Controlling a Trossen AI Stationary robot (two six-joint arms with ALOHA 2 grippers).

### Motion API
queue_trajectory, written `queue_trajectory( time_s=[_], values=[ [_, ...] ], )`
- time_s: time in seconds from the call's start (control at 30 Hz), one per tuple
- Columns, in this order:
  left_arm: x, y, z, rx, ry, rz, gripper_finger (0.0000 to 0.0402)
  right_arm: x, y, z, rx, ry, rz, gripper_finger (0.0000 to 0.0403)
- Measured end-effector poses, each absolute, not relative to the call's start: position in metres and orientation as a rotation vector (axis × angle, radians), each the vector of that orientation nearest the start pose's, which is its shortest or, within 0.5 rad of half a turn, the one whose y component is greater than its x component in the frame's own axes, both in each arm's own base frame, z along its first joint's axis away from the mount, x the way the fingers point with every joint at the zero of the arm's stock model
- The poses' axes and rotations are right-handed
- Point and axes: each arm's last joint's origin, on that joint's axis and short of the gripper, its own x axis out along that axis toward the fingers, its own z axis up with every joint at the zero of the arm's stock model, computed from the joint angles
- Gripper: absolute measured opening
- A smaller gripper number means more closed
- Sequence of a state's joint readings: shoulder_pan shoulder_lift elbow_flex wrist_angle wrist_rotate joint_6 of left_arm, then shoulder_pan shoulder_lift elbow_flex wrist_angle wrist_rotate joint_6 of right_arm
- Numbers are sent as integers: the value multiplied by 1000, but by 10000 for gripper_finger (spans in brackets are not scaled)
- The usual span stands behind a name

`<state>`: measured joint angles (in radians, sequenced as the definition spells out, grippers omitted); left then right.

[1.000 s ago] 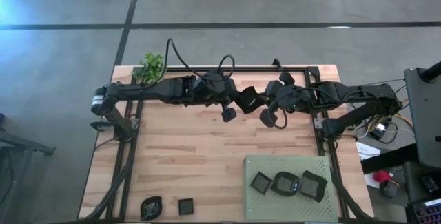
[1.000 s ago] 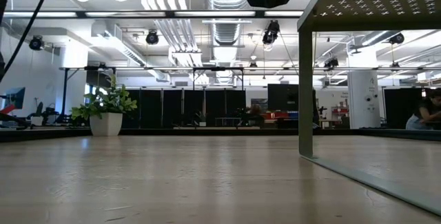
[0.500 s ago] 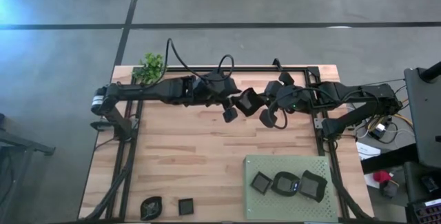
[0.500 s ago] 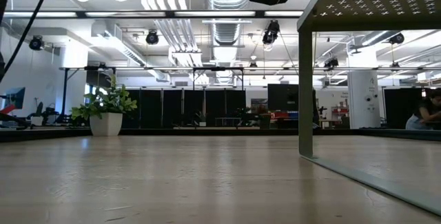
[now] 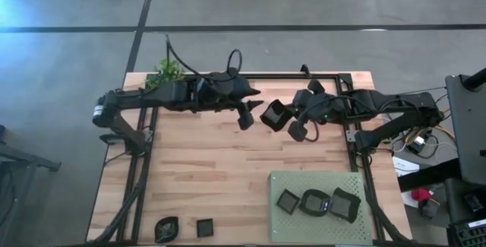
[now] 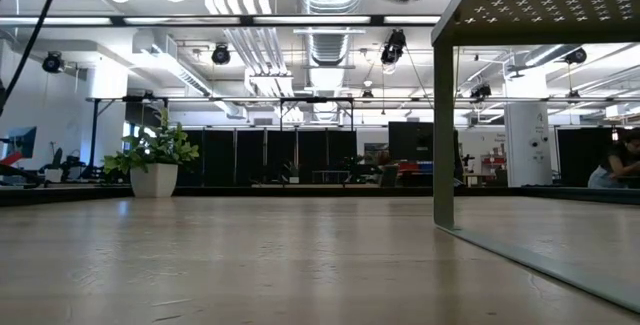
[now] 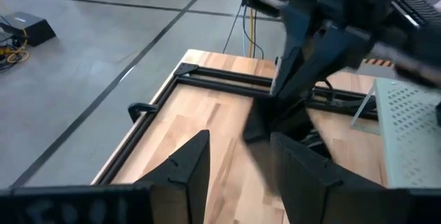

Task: Pick & Place Mini shaped plates
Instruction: Stack the distorted square plate on the distorted square plates on the shelf

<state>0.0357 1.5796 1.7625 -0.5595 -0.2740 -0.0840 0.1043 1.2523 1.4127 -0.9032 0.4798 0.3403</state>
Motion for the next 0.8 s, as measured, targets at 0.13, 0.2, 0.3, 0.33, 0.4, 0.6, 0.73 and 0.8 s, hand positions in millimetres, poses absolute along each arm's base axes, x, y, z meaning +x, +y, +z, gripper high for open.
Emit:
queue_trajectory(
  time_s=[0.13, 0.2, 0.3, 0.33, 0.4, 0.6, 0.73, 0.8],
  values=[
    [325, 19, 444, -41, 374, 322, 147, 222, 15, 408, 183, 680, -307, 8],
    [317, 19, 448, -38, 381, 323, 147, 214, 17, 414, 243, 735, -208, 8],
    [307, 19, 452, -26, 398, 321, 147, 204, 22, 419, 336, 839, -73, 8],
    [304, 19, 452, -23, 404, 320, 147, 201, 23, 420, 364, 866, -31, 8],
    [300, 19, 452, -11, 425, 319, 147, 194, 28, 422, 420, 930, 46, 8],
    [293, 18, 456, -7, 429, 318, 147, 179, 46, 420, 505, 1106, 182, 8],
    [293, 18, 455, -4, 434, 314, 147, 168, 64, 416, 518, 1217, 239, 8],
    [292, 17, 454, 8, 446, 307, 147, 164, 73, 415, 531, 1253, 246, 8]
  ],
)
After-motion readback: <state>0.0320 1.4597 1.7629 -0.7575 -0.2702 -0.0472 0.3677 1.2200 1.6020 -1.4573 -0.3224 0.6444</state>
